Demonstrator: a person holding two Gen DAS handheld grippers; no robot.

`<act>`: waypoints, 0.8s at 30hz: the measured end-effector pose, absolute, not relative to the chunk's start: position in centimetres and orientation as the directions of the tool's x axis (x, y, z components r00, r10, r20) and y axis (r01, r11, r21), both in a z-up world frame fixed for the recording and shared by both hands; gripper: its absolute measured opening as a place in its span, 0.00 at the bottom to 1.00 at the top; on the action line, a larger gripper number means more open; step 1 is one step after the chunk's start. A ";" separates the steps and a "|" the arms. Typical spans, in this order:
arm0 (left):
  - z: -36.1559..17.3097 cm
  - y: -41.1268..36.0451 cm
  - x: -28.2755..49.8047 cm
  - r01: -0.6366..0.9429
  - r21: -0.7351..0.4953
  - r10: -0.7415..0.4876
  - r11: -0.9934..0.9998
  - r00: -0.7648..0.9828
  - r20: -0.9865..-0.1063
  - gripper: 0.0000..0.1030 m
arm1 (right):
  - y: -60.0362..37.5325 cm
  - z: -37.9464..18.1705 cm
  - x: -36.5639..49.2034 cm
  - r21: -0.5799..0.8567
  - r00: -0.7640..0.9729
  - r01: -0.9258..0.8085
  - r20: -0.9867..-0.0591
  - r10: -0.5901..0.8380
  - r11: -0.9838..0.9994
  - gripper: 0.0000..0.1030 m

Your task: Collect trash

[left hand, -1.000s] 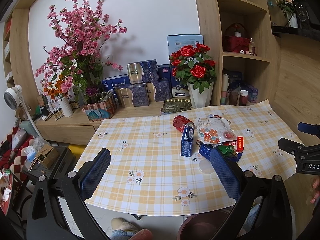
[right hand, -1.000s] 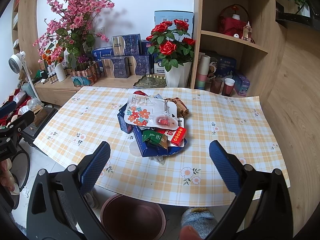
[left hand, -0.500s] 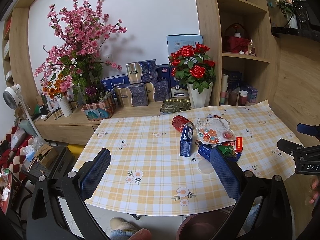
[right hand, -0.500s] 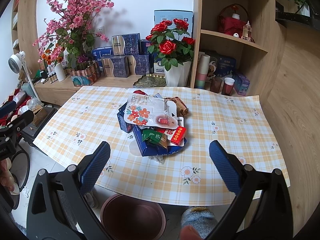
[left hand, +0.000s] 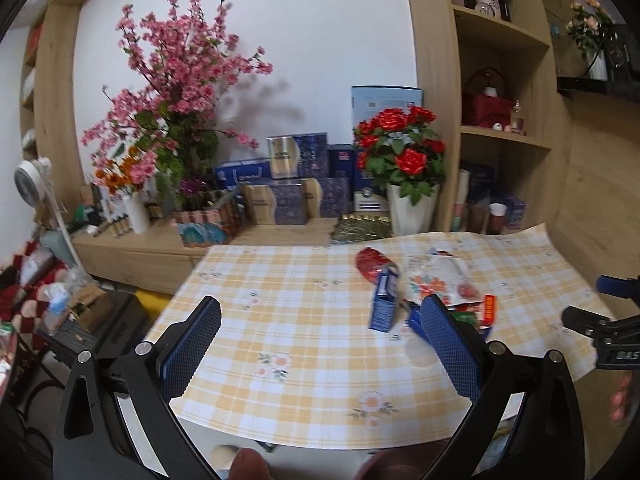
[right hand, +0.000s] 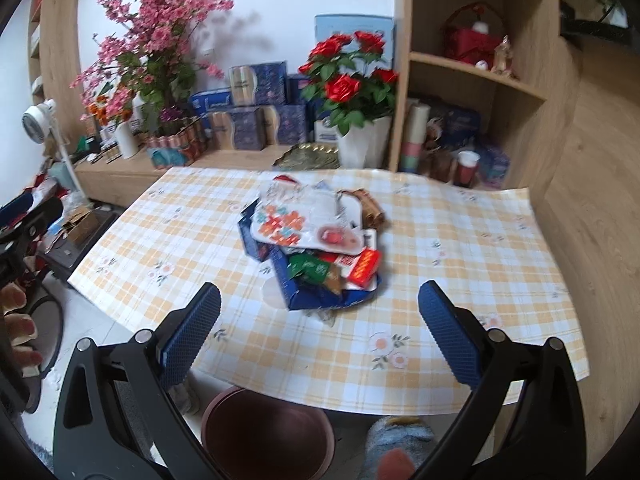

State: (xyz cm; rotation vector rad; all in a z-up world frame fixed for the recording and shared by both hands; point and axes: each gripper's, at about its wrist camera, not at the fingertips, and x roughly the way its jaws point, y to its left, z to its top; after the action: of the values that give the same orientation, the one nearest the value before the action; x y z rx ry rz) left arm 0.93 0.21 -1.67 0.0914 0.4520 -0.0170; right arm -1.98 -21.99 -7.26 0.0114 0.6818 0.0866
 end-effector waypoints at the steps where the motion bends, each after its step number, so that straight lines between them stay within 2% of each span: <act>1: -1.8 0.6 1.1 0.039 0.085 0.002 0.996 0.899 -0.437 0.95 | -22.0 -7.5 -1.9 0.034 0.773 -0.077 -0.629 0.081 0.996 0.95; 8: -3.7 2.6 2.6 0.050 0.018 -0.033 0.999 0.852 -0.523 0.95 | -20.6 -9.5 -0.6 -0.046 0.784 -0.123 -0.617 0.068 0.991 0.95; 15: -5.8 4.9 4.0 0.027 -0.074 -0.064 0.997 0.829 -0.556 0.95 | -18.0 -13.4 4.1 -0.188 0.771 -0.173 -0.637 0.014 0.967 0.95; 24: -8.0 6.6 6.2 -0.010 -0.066 -0.031 0.998 0.805 -0.592 0.95 | -13.9 -18.8 13.7 -0.286 0.764 -0.202 -0.645 -0.032 0.937 0.95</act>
State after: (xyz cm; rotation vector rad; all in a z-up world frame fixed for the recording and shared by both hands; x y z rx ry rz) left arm 6.16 6.62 -7.98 -0.0669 0.6351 -0.0110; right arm 13.68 -13.89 -18.76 -0.3532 0.6993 0.0945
